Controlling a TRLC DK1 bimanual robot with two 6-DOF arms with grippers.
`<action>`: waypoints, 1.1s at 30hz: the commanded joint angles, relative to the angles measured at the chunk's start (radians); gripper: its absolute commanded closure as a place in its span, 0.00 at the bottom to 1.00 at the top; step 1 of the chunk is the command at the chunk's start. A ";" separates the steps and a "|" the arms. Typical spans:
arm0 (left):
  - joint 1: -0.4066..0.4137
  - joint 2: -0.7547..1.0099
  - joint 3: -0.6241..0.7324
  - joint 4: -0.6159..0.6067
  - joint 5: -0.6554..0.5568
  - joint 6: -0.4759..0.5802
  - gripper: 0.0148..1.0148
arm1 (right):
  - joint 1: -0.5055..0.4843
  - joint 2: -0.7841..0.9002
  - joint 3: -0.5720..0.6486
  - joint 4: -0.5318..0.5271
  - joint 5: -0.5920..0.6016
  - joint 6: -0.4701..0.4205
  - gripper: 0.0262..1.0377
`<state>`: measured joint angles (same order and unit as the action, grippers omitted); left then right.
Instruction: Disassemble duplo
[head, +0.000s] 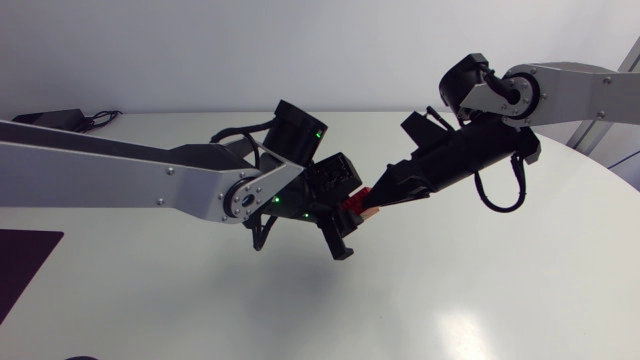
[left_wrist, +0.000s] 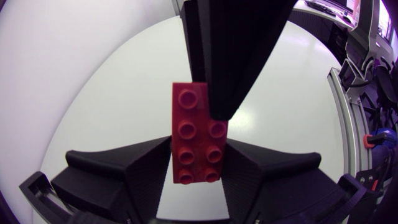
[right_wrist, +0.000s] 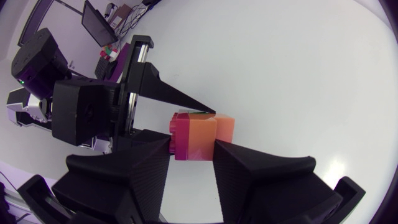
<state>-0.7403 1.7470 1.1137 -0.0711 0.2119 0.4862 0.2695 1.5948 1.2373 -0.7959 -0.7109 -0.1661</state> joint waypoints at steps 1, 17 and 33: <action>0.024 0.005 0.018 -0.009 0.009 -0.015 0.73 | 0.011 -0.019 -0.056 -0.009 -0.009 -0.015 0.69; 0.190 -0.055 0.089 -0.260 0.412 0.002 0.74 | -0.150 -0.121 -0.062 -0.118 -0.144 -0.317 0.03; 0.134 -0.032 0.181 -0.555 0.748 0.173 0.74 | -0.092 -0.091 -0.137 -0.281 -0.303 -0.836 0.04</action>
<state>-0.6025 1.6955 1.2522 -0.6033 0.9325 0.6212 0.1604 1.4799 1.0744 -1.0359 -0.9947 -0.9333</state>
